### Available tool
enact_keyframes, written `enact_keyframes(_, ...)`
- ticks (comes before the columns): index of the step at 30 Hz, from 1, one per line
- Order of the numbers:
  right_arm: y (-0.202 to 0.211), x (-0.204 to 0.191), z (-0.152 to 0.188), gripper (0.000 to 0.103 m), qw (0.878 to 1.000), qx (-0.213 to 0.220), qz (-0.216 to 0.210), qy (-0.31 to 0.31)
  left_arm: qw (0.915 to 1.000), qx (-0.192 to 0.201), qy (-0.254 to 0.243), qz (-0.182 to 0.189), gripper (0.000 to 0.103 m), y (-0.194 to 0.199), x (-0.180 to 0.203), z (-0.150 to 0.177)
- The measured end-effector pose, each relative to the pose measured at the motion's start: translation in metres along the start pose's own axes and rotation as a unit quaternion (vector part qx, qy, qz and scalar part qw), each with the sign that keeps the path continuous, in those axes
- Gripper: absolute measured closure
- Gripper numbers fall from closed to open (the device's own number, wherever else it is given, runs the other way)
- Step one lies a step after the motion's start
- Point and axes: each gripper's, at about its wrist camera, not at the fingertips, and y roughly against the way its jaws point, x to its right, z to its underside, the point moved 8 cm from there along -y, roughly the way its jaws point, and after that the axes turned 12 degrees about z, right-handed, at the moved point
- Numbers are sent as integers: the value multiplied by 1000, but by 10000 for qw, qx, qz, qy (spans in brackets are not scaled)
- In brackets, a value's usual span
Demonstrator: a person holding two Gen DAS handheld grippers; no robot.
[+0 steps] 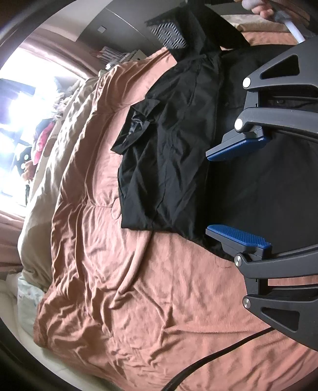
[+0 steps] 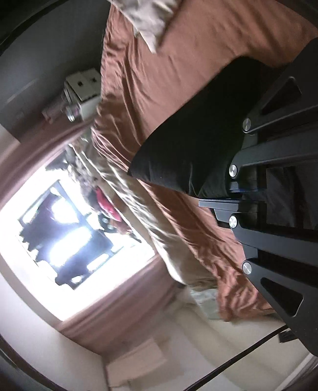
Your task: Fold large clothes
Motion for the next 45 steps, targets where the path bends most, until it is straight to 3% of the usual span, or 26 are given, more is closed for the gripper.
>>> enact_keyframes(4,-41,-16,3,103,9988,-392,-65,288,10000,15,43,46,47,3,-5,0)
enact_keyframes(8,-79,-19,10,103,9929,-1058,4,538,9999,9,103,69,47,4,-10,-1)
enact_keyframes(10,-98,-19,17,102,9874,-1452,186,599,9999,4,112,78,47,5,-12,-1)
enact_keyframes(14,-129,-11,26,100,9686,-2212,974,580,9999,9,115,46,47,5,-16,-1)
enact_keyframes(17,-124,-2,20,90,9646,-2379,1077,371,9999,-23,161,60,47,3,-16,0)
enact_keyframes(18,-117,1,16,68,9652,-2370,1066,293,9998,-34,165,66,47,2,-16,0)
enact_keyframes(19,-111,6,11,28,9659,-2352,1060,204,9998,-42,166,79,47,1,-14,1)
enact_keyframes(20,-100,11,8,13,9675,-2311,1020,83,9998,-47,159,97,47,1,-12,1)
enact_keyframes(21,-88,19,6,11,9698,-2230,982,-84,9998,-48,145,115,47,1,-10,2)
enact_keyframes(25,-54,74,-4,11,9673,-2089,965,-1063,9999,-47,45,140,47,0,-1,3)
enact_keyframes(30,-25,158,-30,11,9492,-1633,1647,-2127,9999,-48,24,121,46,-1,2,4)
enact_keyframes(32,-19,185,-37,26,9400,-1485,1874,-2434,9999,-45,44,102,47,-1,0,4)
enact_keyframes(34,-20,203,-42,58,9328,-1446,1941,-2671,9999,-50,79,85,47,-3,-3,3)
enact_keyframes(35,-22,210,-47,68,9311,-1438,1895,-2764,9999,-53,97,80,47,-3,-4,3)
enact_keyframes(36,-20,210,-49,82,9320,-1404,1880,-2764,9999,-53,108,75,47,-3,-5,3)
enact_keyframes(37,-20,210,-54,89,9350,-1332,1859,-2709,9999,-51,114,69,47,-4,-6,1)
enact_keyframes(41,-23,163,-72,92,9620,-842,1598,-2048,9999,-34,145,75,47,-3,-8,-1)
enact_keyframes(45,-24,110,-89,93,9829,-567,1001,-1441,9998,-4,164,111,46,0,-10,-2)
